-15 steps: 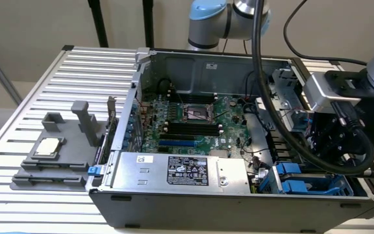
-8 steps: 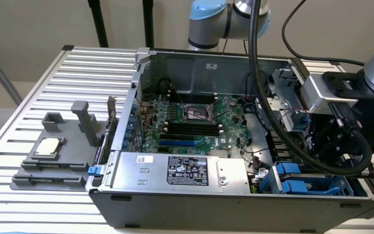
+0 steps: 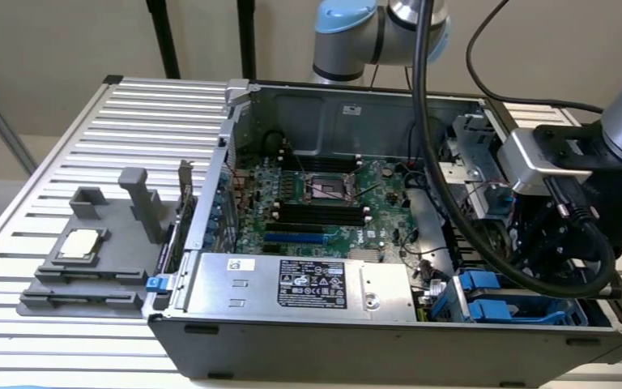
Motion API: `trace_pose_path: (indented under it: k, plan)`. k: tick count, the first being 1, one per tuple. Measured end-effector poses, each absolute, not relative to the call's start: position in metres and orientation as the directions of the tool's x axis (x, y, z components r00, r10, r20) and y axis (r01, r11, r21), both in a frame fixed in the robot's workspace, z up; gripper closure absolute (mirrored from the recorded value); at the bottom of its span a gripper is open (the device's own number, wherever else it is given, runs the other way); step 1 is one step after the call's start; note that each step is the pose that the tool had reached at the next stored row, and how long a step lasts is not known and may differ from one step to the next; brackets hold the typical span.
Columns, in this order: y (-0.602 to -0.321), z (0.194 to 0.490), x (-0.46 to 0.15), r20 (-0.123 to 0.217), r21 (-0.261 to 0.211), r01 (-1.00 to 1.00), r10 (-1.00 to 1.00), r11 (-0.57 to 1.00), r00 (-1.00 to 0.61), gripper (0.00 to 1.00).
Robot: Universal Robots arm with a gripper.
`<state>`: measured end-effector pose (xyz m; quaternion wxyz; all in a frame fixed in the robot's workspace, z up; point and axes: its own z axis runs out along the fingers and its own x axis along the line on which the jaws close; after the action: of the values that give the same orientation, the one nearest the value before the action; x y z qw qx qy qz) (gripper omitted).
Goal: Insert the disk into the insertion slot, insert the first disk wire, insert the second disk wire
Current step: 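Insert the second disk wire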
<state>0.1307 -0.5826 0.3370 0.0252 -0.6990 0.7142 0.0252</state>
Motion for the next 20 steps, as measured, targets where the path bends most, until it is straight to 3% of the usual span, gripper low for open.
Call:
trace_pose_path:
  k: [8,9,18,20]
  plan:
    - [-0.583,0.348,0.130,-0.072,0.001,-1.000,-0.997,0.020,-0.020,0.82]
    - [-0.583,0.350,0.130,-0.072,0.001,-1.000,-0.997,0.020,-0.020,0.75]
    - [-0.583,0.350,0.129,-0.072,0.000,-1.000,-0.997,0.017,-0.016,0.75]
    - [-0.583,0.350,0.129,-0.072,-0.001,-1.000,-0.997,0.016,-0.016,0.67]
